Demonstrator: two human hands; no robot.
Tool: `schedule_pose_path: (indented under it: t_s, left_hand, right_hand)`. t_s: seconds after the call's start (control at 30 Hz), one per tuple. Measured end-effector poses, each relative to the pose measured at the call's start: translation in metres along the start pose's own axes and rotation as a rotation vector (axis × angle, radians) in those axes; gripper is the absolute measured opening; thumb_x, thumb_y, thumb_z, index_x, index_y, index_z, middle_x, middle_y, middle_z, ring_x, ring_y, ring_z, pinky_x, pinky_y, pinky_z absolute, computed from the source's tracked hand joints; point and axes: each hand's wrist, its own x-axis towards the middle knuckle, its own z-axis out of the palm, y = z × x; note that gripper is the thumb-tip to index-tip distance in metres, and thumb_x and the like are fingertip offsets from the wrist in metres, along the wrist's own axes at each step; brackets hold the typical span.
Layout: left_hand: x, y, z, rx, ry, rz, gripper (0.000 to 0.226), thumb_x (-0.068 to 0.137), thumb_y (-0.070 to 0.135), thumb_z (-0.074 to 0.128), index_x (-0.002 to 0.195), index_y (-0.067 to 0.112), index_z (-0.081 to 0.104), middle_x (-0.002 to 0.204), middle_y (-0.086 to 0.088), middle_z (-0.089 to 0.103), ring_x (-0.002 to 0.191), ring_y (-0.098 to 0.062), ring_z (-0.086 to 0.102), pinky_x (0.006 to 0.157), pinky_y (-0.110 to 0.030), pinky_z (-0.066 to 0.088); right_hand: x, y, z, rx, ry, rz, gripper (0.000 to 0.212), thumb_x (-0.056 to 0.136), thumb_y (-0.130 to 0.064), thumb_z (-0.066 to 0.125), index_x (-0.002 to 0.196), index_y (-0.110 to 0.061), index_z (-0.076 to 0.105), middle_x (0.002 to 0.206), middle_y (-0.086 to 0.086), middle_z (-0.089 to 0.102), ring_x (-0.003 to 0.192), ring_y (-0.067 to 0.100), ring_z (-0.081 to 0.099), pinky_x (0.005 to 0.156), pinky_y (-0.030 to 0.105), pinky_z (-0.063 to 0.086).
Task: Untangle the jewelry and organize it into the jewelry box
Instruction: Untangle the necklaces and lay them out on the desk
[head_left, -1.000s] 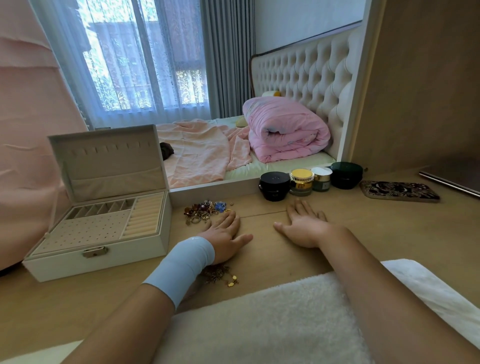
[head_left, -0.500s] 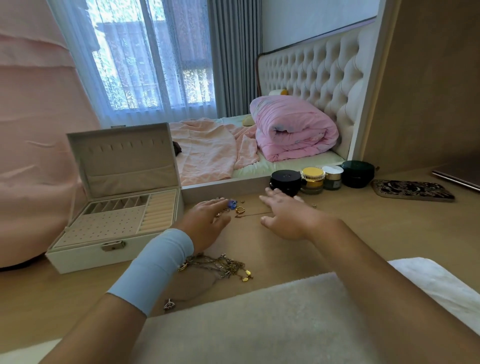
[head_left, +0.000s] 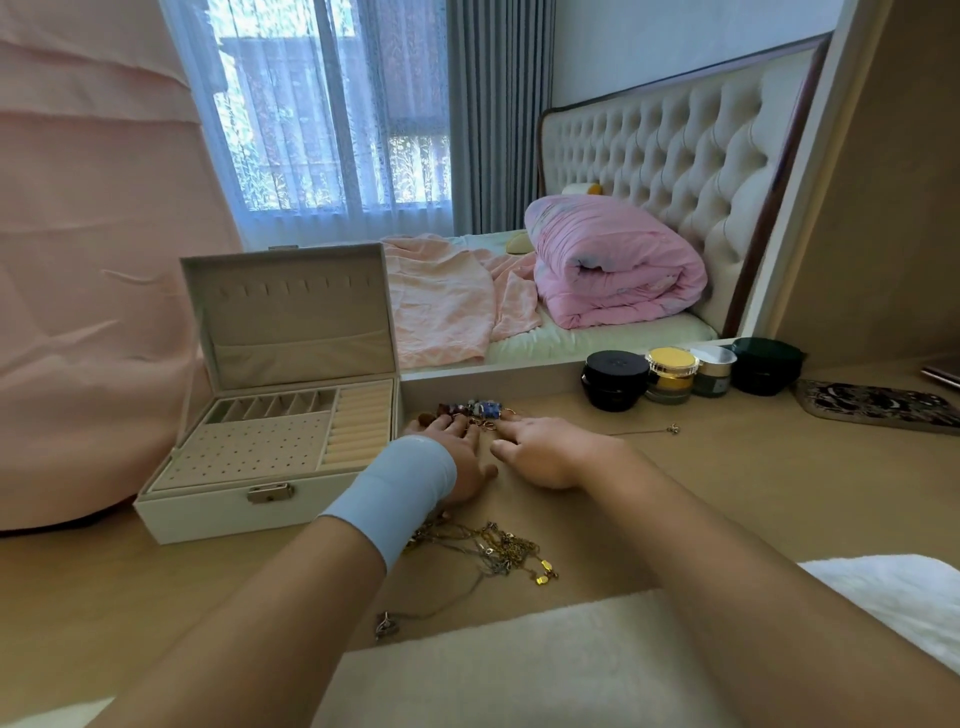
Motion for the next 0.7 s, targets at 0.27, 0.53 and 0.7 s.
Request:
schedule_pose_path:
  t_s: [0.27,0.53,0.7]
  left_hand:
    - [0.004,-0.002,0.002,0.004,0.125,0.035,0.065,0.102,0.052,0.017,0.156,0.022,-0.003,0.164,0.0,-0.009,0.151,-0.021,-0.003,0.121,-0.047,0.011]
    - [-0.006,0.003,0.0,-0.056,0.184,0.114,0.059,0.103,0.042,0.023,0.157,0.021,0.008,0.164,-0.002,-0.001,0.15,-0.024,0.005,0.119,-0.047,0.02]
    - [-0.047,-0.006,0.006,-0.32,0.465,0.209,0.038,0.1,0.039,0.042,0.136,0.028,0.052,0.14,0.004,0.048,0.13,-0.02,0.041,0.105,-0.038,0.04]
  right_hand:
    - [0.015,0.007,-0.016,0.013,0.098,0.038,0.058,0.106,-0.029,0.029,0.161,-0.015,0.016,0.17,0.004,0.006,0.156,0.018,0.009,0.126,0.037,0.009]
    - [0.009,-0.008,-0.013,0.154,0.02,-0.032,0.062,0.104,-0.018,0.035,0.162,-0.019,0.013,0.17,0.0,0.0,0.156,0.014,0.003,0.123,0.026,0.004]
    - [-0.036,-0.006,-0.025,0.149,0.206,-0.134,0.043,0.101,-0.013,0.048,0.142,-0.023,0.054,0.153,-0.002,0.045,0.14,0.017,0.042,0.116,0.03,0.032]
